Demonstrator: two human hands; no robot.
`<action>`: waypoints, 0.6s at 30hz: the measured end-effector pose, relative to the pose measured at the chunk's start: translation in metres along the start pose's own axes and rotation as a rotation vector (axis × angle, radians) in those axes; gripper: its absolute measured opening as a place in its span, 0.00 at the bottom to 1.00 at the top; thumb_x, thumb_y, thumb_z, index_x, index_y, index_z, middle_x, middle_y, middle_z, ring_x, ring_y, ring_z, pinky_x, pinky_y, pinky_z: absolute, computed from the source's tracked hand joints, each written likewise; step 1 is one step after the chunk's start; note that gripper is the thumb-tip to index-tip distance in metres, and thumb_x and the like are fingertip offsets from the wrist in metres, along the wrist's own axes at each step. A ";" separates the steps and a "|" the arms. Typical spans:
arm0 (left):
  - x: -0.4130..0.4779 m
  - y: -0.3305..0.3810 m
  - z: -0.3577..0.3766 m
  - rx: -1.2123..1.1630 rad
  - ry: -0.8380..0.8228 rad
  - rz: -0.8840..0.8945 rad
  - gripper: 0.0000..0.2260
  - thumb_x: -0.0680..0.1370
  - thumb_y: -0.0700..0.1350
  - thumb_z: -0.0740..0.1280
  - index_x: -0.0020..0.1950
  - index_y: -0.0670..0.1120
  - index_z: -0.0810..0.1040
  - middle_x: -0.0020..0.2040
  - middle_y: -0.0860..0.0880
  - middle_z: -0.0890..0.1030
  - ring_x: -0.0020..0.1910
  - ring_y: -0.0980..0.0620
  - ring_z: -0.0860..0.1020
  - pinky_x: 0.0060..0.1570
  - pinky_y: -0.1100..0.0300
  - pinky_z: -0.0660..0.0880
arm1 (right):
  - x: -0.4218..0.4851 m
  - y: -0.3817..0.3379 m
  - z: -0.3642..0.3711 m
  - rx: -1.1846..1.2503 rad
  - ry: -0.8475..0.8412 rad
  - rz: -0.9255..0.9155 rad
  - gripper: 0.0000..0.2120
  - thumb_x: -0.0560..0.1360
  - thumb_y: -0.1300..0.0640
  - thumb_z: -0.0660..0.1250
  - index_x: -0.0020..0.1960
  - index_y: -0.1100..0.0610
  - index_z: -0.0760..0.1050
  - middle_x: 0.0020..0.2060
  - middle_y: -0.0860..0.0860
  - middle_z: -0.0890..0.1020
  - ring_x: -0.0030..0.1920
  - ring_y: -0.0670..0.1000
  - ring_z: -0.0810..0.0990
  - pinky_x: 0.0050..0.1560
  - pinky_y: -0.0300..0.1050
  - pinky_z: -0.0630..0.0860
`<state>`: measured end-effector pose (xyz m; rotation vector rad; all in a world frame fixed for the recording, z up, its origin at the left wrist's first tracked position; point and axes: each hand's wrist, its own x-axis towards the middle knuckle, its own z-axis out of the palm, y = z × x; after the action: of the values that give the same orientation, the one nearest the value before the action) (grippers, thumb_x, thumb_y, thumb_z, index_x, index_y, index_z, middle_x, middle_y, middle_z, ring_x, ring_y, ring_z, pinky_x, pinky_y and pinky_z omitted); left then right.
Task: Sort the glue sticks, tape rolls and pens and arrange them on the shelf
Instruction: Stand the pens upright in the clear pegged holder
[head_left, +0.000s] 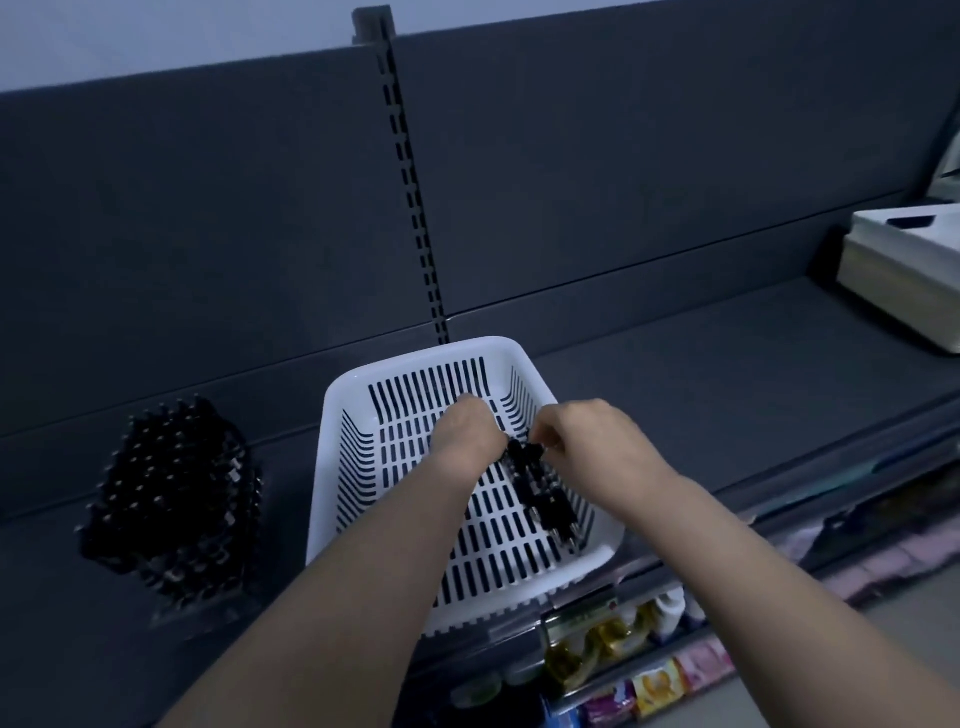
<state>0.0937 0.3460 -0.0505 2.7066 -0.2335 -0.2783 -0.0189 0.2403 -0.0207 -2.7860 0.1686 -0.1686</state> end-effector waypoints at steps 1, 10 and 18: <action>0.002 0.001 0.000 -0.008 -0.024 -0.010 0.15 0.71 0.47 0.74 0.51 0.41 0.73 0.37 0.48 0.74 0.35 0.48 0.77 0.27 0.59 0.67 | 0.002 0.001 -0.001 0.007 -0.010 0.006 0.11 0.71 0.61 0.64 0.49 0.48 0.78 0.46 0.50 0.82 0.49 0.56 0.79 0.48 0.50 0.77; -0.001 -0.047 -0.046 -0.310 0.097 -0.104 0.05 0.70 0.40 0.66 0.35 0.46 0.72 0.33 0.43 0.78 0.33 0.45 0.80 0.39 0.51 0.81 | 0.050 -0.031 0.005 -0.119 -0.262 0.007 0.18 0.75 0.68 0.58 0.61 0.56 0.74 0.56 0.55 0.77 0.54 0.57 0.78 0.50 0.47 0.76; -0.033 -0.072 -0.084 -0.356 0.328 0.064 0.13 0.74 0.40 0.67 0.59 0.47 0.76 0.35 0.52 0.75 0.38 0.51 0.76 0.41 0.54 0.80 | 0.071 -0.052 0.033 -0.283 -0.366 0.064 0.16 0.77 0.65 0.58 0.64 0.58 0.70 0.61 0.55 0.76 0.60 0.56 0.76 0.55 0.48 0.74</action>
<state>0.0901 0.4496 0.0006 2.3405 -0.1563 0.1330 0.0608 0.2899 -0.0267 -3.0225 0.2027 0.4102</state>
